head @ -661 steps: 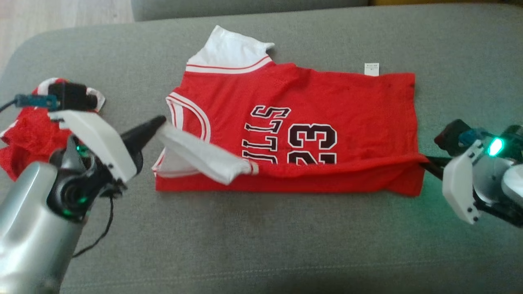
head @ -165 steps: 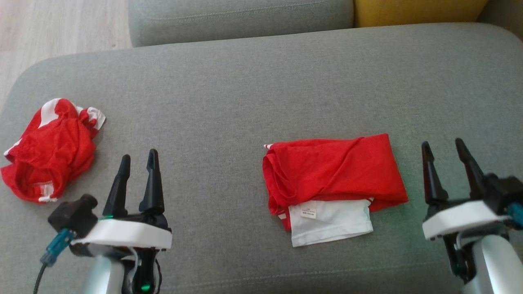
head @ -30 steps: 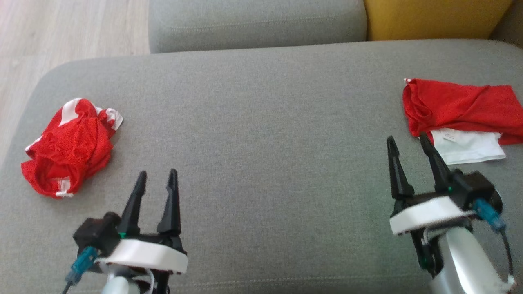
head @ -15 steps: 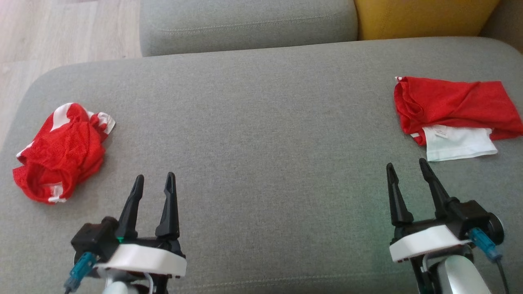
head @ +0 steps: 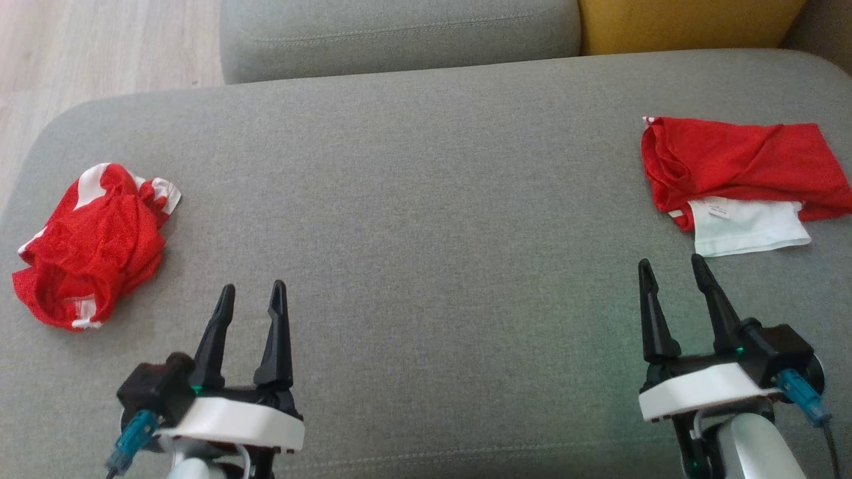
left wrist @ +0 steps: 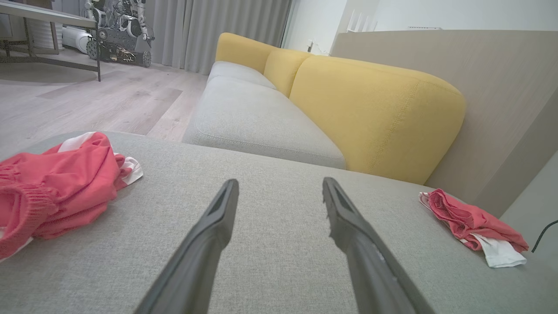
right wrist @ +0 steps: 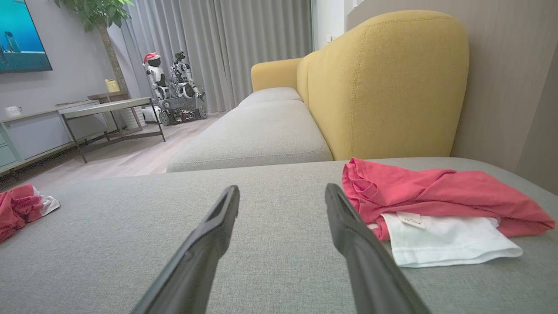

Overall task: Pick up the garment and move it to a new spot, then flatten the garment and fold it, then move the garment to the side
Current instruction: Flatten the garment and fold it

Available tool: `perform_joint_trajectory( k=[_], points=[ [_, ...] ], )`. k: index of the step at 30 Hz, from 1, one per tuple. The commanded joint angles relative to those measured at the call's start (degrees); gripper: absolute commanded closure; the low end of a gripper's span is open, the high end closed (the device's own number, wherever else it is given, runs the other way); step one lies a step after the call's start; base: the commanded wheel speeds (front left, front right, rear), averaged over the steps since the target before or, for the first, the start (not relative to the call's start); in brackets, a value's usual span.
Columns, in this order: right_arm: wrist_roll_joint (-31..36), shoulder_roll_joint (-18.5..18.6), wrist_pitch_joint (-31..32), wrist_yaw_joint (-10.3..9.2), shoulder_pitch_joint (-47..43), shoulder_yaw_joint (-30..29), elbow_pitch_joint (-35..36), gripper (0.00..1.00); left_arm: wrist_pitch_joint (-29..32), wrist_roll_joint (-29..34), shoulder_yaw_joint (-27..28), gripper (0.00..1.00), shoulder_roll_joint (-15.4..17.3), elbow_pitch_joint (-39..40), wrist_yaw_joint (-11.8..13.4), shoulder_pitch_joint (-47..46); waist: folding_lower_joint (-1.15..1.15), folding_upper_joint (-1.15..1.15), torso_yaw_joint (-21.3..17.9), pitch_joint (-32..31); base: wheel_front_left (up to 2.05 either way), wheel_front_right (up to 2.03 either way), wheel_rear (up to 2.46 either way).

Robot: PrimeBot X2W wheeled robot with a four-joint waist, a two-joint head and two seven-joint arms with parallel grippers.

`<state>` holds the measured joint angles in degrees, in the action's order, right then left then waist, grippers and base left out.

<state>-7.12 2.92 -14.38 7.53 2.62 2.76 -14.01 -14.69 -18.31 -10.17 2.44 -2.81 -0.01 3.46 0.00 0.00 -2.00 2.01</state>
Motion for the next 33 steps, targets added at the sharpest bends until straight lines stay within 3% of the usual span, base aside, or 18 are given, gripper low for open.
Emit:
perform_joint_trajectory(
  k=[1, 10, 33],
  points=[
    [-0.11, -0.03, -0.62, -0.04, 1.86, 1.13, 1.85, 0.0, -0.31, 0.23, 1.76, 0.0, 0.43, 1.71, -0.17, -2.46, 0.0, 0.0, 0.02, 0.07, 0.0, 0.0, 0.0],
    [0.74, -0.03, -0.62, -0.04, 2.44, 1.19, 1.59, 0.0, -0.31, -0.42, 0.78, 0.0, 0.43, 1.17, -0.45, -4.69, 0.0, 0.0, 3.43, 1.61, 0.0, 0.0, 0.0],
    [-1.83, -0.04, -0.62, -0.04, 0.48, 9.8, -0.31, 0.0, -0.31, -0.66, 6.87, 0.0, 0.43, 2.04, 0.09, 0.03, 0.0, 0.0, 25.69, -4.42, 0.0, 0.0, 0.0]
  ],
)
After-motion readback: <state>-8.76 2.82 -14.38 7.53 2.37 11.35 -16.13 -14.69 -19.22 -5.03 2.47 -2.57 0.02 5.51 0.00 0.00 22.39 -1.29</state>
